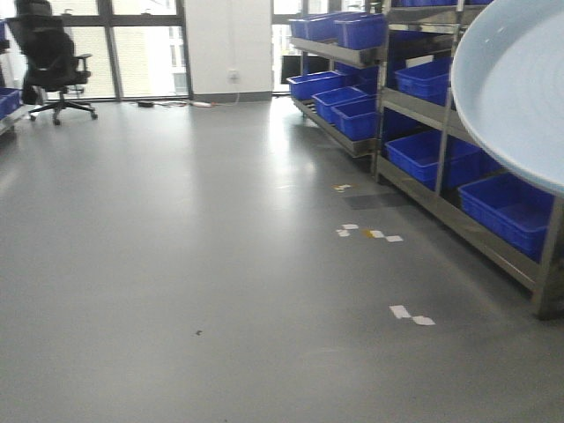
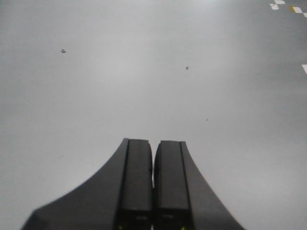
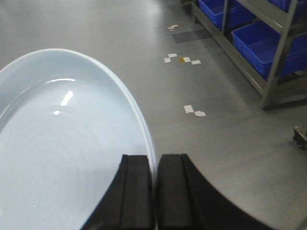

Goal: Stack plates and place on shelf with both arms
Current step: 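Drive the base away from the table holding the plates, then drive the base up to the shelf of blue bins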

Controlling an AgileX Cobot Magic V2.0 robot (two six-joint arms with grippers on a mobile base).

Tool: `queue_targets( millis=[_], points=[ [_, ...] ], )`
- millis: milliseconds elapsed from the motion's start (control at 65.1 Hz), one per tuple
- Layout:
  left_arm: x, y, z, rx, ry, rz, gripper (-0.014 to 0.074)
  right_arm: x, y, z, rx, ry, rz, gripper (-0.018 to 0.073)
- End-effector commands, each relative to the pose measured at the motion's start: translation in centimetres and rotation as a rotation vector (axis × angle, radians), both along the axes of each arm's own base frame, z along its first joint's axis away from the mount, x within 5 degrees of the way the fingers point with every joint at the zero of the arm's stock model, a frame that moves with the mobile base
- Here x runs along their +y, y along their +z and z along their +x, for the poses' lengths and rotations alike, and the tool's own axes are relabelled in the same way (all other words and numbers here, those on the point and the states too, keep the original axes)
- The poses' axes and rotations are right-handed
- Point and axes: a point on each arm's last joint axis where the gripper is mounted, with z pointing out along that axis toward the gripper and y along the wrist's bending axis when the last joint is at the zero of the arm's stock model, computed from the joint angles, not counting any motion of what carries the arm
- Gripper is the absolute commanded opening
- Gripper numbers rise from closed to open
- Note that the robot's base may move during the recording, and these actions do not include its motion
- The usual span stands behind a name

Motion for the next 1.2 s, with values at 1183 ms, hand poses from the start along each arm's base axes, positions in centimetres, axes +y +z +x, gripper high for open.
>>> queue_targets(
  millis=[1183],
  points=[
    [-0.12, 1.45, 0.45, -0.093, -0.015, -0.003, 0.0082, 0.0, 1.82, 0.2, -0.124, 0.004, -0.009, 0.0056]
  ],
)
